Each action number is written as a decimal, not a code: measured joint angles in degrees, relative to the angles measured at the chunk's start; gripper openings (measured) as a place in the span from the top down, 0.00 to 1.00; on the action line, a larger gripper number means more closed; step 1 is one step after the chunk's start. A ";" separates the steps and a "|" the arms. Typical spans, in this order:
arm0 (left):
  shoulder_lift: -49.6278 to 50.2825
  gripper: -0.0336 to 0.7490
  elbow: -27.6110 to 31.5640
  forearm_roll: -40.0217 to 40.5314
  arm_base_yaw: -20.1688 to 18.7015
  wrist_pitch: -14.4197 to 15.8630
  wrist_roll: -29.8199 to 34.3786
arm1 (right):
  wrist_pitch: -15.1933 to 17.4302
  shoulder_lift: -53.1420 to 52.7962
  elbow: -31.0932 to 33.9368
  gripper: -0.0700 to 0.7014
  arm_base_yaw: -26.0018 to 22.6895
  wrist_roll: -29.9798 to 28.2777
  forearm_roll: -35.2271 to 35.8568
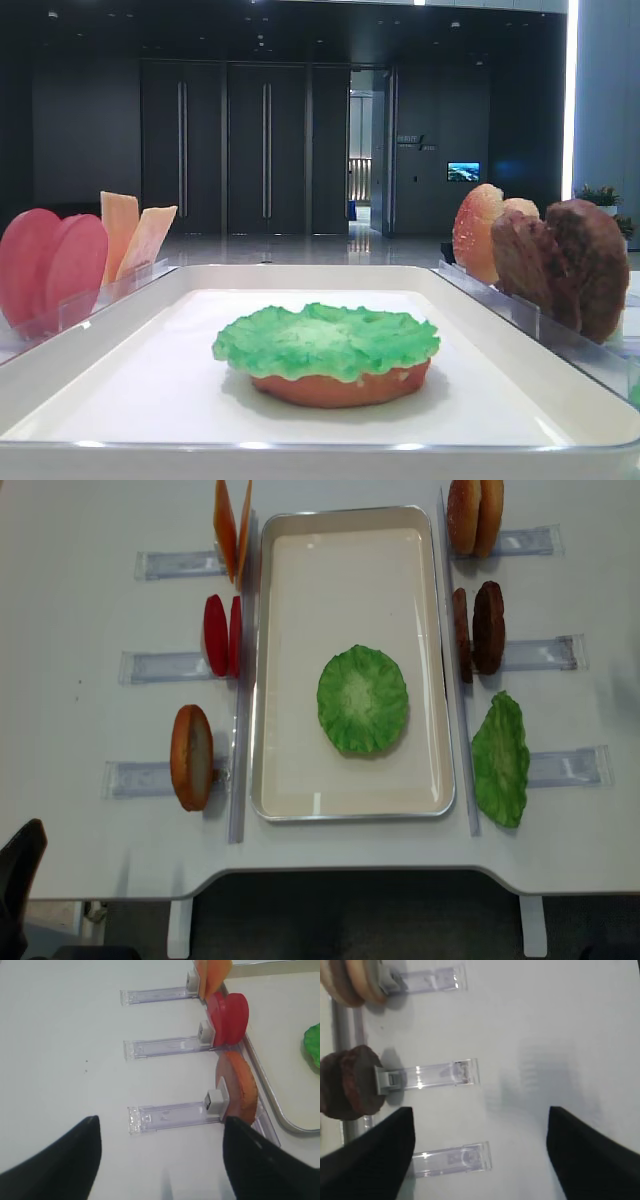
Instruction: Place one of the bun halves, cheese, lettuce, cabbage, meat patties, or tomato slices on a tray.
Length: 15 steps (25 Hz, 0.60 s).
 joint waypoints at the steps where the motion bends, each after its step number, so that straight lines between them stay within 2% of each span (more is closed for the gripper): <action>1: 0.00 0.22 0.00 0.00 0.00 0.00 0.00 | 0.00 -1.40 1.24 0.23 0.00 -0.37 0.81; 15: 0.00 0.22 0.00 0.00 0.00 0.00 0.00 | 0.11 -29.00 23.84 0.23 0.00 -1.58 0.92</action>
